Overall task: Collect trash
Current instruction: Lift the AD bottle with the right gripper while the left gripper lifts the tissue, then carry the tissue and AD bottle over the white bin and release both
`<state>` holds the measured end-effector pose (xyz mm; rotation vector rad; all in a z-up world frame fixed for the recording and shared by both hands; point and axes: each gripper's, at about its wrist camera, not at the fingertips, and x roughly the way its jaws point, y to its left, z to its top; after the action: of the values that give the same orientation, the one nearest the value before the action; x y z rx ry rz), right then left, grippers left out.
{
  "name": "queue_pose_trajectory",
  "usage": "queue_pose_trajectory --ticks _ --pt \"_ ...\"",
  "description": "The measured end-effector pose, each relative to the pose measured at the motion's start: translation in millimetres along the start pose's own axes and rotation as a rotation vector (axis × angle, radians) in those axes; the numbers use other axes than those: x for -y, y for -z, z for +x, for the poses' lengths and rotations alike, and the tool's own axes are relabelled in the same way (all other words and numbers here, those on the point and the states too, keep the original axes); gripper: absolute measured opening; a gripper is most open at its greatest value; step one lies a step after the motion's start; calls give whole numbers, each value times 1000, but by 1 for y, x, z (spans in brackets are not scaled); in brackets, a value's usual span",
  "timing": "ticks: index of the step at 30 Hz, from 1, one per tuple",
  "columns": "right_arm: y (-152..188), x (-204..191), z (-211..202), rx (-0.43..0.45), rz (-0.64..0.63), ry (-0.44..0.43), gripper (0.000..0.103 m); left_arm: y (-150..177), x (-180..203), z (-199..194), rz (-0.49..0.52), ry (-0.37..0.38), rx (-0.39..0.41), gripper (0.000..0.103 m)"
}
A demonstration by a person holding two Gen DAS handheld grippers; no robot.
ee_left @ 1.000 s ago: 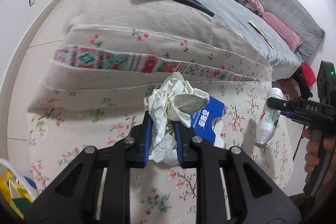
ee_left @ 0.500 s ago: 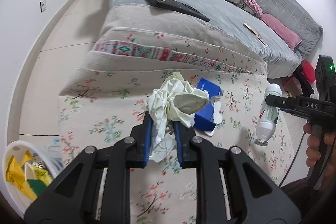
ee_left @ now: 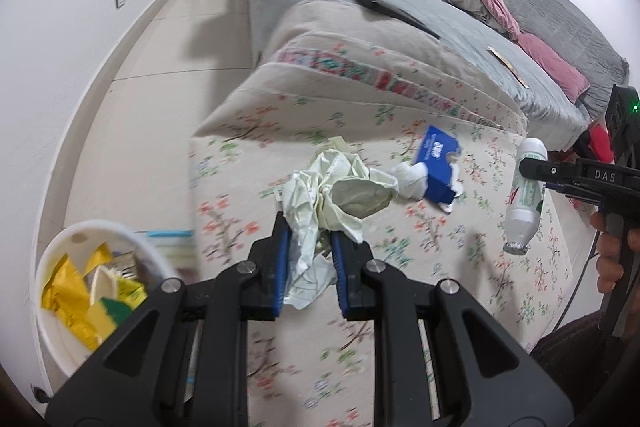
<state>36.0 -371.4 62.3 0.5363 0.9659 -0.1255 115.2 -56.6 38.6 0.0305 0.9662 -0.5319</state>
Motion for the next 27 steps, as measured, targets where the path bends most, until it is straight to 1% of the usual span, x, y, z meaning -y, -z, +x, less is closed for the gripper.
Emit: queue_pose_trajectory --ticks 11,16,24,27 --pt "7 -57 22 -41 -89 -29 39 25 -64 -31 -85 -62 28 22" --pt "12 -86 35 -59 -138 -41 39 41 -101 -43 -146 -90 29 22" --pt "26 -146 59 -86 -242 -74 39 68 -153 -60 -243 -129 30 22" --pt "33 -168 71 -106 -276 -92 39 75 -166 -63 -264 -140 21 22"
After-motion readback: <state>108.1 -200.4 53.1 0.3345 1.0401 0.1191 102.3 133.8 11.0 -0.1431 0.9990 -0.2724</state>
